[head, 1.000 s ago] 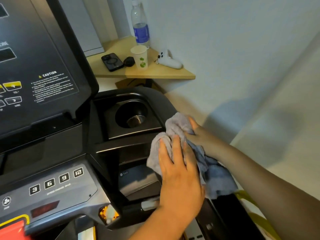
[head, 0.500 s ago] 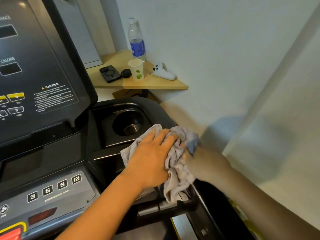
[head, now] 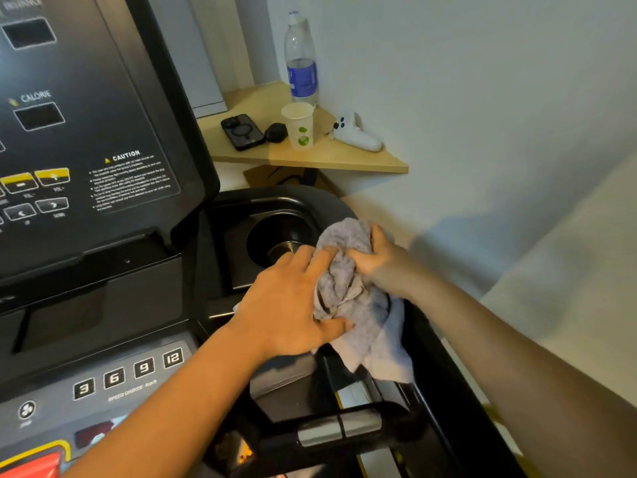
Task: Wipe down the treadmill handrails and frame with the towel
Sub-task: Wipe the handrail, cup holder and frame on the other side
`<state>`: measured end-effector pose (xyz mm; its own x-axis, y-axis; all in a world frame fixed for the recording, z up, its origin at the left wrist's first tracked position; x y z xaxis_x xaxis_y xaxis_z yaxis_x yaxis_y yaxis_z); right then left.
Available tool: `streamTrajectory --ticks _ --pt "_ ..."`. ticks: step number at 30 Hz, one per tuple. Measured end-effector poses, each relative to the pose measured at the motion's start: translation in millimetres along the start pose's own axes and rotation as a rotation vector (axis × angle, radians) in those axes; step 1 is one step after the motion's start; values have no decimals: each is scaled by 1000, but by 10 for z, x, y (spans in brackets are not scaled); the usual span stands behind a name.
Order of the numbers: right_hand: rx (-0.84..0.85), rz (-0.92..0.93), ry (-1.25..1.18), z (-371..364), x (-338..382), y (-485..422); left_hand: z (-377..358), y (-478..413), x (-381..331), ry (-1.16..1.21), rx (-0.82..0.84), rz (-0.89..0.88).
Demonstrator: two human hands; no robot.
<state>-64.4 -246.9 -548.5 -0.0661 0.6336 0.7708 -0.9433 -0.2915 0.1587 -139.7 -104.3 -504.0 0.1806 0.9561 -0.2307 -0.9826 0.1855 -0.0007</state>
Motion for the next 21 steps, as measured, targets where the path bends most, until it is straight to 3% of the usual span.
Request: streamTrajectory --ticks 7,14,21 --pt "58 106 -49 -38 269 -746 20 -195 52 32 -162 265" --pt "-8 130 -272 -6 270 -768 38 -180 32 -3 -181 255" --pt "-52 -55 -68 18 -21 -228 113 -119 -38 82 -160 161"
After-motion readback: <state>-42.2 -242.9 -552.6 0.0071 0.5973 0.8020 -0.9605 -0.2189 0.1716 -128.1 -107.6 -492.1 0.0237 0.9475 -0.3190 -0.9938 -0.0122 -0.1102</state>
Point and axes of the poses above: each hand's wrist, its own y-axis away from the middle knuckle, its own z-axis out of the back of the hand, x = y × z, the point moved 7 cm from there along -y, towards the middle knuckle, and after that the axes turned 12 degrees about z, right-handed, at the moved point
